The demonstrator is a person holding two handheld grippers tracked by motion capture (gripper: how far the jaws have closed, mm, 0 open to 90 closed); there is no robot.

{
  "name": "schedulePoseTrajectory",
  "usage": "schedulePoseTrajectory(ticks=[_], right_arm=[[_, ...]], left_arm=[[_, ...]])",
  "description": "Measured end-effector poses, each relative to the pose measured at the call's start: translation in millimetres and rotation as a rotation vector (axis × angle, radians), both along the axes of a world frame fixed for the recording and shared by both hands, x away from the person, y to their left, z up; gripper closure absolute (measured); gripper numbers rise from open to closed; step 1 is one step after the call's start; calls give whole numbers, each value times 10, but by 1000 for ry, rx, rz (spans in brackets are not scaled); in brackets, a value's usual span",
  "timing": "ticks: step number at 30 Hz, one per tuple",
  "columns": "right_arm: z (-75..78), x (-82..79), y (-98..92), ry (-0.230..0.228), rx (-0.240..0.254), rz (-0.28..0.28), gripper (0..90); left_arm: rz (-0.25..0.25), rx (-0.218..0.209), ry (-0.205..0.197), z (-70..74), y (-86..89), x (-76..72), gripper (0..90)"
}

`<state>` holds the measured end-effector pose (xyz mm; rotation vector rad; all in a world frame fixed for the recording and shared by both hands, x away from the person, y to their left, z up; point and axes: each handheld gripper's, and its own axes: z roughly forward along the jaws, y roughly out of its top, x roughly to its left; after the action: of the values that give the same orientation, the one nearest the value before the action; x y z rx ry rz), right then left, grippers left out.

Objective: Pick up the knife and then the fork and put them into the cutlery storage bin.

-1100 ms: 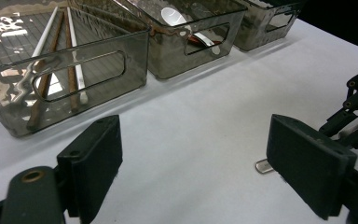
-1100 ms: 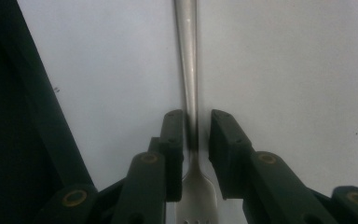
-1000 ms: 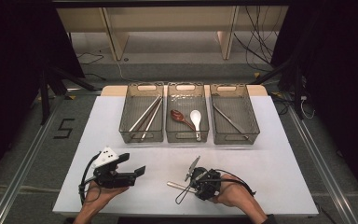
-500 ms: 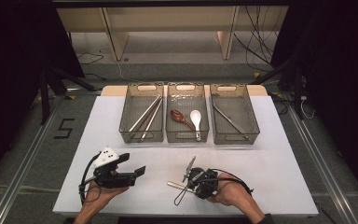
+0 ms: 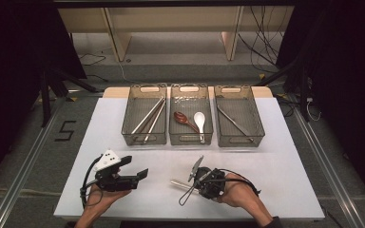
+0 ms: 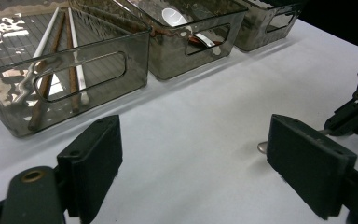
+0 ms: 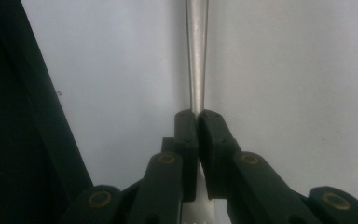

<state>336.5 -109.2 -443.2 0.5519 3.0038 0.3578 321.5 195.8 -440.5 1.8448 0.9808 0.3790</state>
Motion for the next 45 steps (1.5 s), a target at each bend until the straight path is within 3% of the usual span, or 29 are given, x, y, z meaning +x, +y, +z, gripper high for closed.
schedulePoseTrajectory(ticks=[12, 24, 45], right_arm=[[361, 280, -329, -88, 110, -130, 862], [565, 527, -559, -144, 185, -223, 862], [772, 853, -738, -196, 203, -306, 861]], left_arm=[[4, -2, 2, 1, 8, 0, 178], [13, -17, 0, -5, 10, 3, 178], [15, -19, -4, -1, 21, 3, 178]])
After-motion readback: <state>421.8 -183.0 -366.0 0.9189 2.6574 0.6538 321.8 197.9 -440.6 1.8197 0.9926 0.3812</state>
